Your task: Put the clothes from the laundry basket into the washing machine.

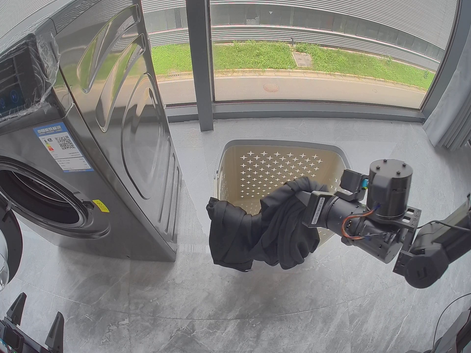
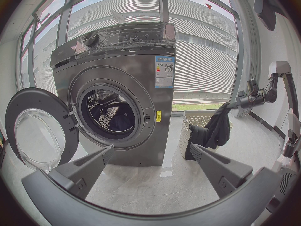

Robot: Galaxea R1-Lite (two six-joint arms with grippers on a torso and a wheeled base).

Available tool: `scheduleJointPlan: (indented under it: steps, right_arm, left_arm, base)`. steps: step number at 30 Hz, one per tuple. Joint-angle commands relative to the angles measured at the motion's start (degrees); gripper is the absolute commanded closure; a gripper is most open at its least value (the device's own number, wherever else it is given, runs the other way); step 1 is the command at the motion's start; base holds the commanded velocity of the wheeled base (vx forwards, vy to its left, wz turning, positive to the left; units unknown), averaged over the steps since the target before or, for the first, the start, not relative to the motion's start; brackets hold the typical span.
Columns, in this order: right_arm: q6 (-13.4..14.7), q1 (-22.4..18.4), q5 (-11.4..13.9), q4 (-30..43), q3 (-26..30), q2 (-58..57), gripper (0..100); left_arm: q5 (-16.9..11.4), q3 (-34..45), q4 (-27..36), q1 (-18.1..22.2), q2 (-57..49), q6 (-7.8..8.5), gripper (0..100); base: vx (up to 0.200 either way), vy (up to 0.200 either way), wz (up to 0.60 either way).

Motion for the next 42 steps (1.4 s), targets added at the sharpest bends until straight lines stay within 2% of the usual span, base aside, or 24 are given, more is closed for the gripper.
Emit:
scheduleJointPlan:
  steps: [1,3,4,6,13,14,17,22,42]
  right_arm:
    - [-4.09,2.41,1.21,-6.33,4.37,-9.94,100]
    - [-4.80,2.59,2.00,-8.70,5.34,-10.29,100]
    - [-6.20,2.94,4.03,-13.36,7.45,-11.17,100]
    - [-7.35,2.94,5.43,-16.78,9.38,-12.22,100]
    - [-7.61,3.29,6.22,-24.08,12.98,-11.87,100]
    - [-8.84,3.64,6.31,-25.13,12.72,-11.87,100]
    - [-9.37,4.79,6.75,-25.49,12.72,-12.22,100]
    - [-10.60,4.79,6.93,-25.66,13.42,-12.49,100]
    - [-10.86,4.79,7.28,-27.77,13.42,-11.87,100]
  left_arm:
    - [-0.06,0.92,0.08,0.03,-0.49,0.02,0]
    - [-0.06,0.92,0.08,0.03,-0.49,-0.07,0]
    - [-0.06,0.92,0.08,0.03,-0.49,0.02,0]
    - [-0.06,0.84,0.08,0.03,-0.49,0.02,0]
    - [-0.06,0.84,-0.01,-0.06,-0.49,0.11,0]
    - [-0.06,0.92,0.08,-0.06,-0.49,0.02,0]
    - [-0.06,0.84,-0.01,0.03,-0.49,0.02,0]
    - [-0.06,0.92,0.08,-0.06,-0.49,-0.07,0]
    - [-0.06,0.84,-0.01,0.03,-0.49,-0.33,0]
  base:
    - [0.000,0.000,0.00]
    - [0.000,0.000,0.00]
    - [0.000,0.000,0.00]
    - [0.000,0.000,0.00]
    - [0.000,0.000,0.00]
    - [0.000,0.000,0.00]
    - [0.000,0.000,0.00]
    - [-0.200,0.000,0.00]
    - [-0.190,0.000,0.00]
